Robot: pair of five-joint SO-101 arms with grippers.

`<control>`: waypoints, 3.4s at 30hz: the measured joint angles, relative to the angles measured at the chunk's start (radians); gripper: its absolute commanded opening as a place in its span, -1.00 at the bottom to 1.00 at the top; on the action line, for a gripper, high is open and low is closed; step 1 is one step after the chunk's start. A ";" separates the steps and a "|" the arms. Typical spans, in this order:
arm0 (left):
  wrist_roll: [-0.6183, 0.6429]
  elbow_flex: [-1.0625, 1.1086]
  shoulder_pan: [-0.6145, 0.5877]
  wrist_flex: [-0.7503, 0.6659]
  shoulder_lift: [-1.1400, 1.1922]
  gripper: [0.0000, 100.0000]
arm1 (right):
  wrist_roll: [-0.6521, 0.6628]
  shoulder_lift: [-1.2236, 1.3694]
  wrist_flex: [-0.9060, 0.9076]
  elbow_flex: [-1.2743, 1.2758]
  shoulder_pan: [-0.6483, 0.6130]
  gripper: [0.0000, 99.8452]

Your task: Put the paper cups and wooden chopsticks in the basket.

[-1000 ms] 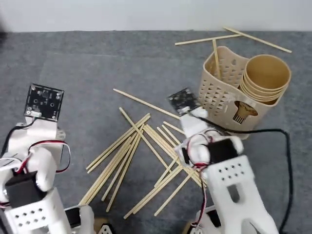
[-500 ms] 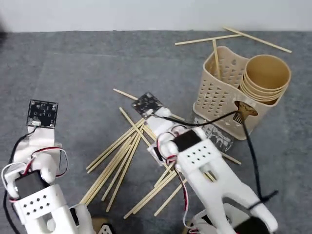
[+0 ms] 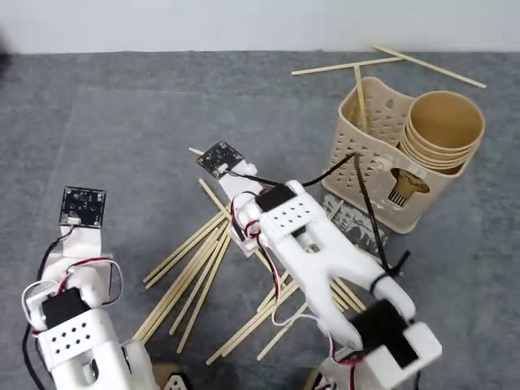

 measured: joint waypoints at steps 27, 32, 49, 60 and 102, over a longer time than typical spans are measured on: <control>0.000 0.072 0.000 -0.046 0.000 -0.97 | 0.000 0.180 0.000 -0.110 0.048 -0.65; 0.000 0.072 0.000 -0.046 0.000 -0.97 | 0.000 0.195 -0.009 -0.110 0.048 -0.66; 0.000 0.083 0.000 -0.048 0.000 -0.97 | -0.002 0.408 0.008 -0.313 0.051 -0.95; 0.000 0.083 0.000 -0.048 0.000 -0.97 | 0.074 0.410 0.044 -0.328 0.049 -0.99; 0.000 0.083 0.000 -0.048 0.000 -0.97 | -0.009 -0.433 0.370 -0.657 0.226 -0.99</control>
